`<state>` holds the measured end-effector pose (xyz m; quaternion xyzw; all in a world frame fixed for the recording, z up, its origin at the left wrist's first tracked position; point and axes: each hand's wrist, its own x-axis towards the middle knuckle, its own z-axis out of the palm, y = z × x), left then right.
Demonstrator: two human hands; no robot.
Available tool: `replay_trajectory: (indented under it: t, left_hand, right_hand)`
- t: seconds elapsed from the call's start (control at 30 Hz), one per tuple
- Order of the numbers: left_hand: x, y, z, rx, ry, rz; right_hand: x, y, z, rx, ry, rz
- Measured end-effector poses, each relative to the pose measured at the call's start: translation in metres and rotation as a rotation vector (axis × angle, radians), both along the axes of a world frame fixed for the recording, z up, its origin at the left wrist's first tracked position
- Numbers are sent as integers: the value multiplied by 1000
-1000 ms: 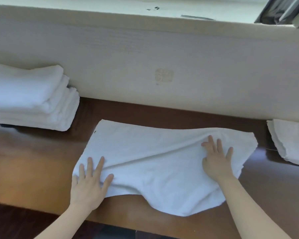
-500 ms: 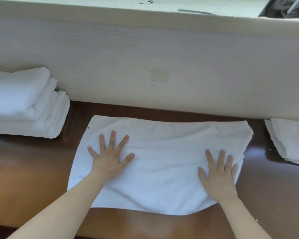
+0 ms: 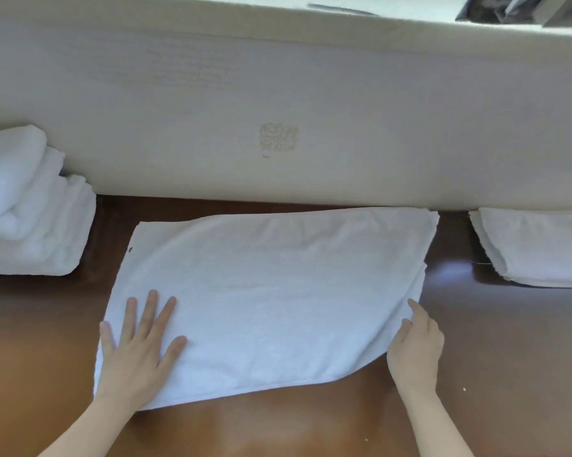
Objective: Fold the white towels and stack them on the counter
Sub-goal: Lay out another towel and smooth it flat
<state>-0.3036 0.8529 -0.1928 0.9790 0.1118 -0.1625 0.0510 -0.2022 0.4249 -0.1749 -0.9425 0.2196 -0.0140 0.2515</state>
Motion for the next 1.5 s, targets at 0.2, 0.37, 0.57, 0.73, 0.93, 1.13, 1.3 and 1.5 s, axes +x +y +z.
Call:
replay_trajectory:
  t: [0.2,0.37,0.57,0.73,0.93,1.13,1.3,1.5]
  left_hand:
    - [13,-15,4,-25,-73,-37]
    - [38,-57,8,-77,-143,-152]
    - [58,-84,0,-91,-114,-153]
    - [52,-79,-9,-14,-70,-217]
    - [43,-70,-10,-13,-87,-243]
    - [16,-39,-4,-16,-40,-65]
    - [5,-23,6,-92,-39,18]
    - [93,-52,9,-64,-173,-102]
  right_hand:
    - [11,13,25,164,-43,-4]
    - [-8,-5,55,158,-153,-110]
    - [-64,-28,55,-85,-115,-199]
    - [-57,-19,28,-304,-40,-2]
    - [7,1,4,-272,129,501]
    - [0,-49,-16,-300,288,423]
    - [-7,-24,-5,-336,307,316]
    - [48,69,2,-424,120,579]
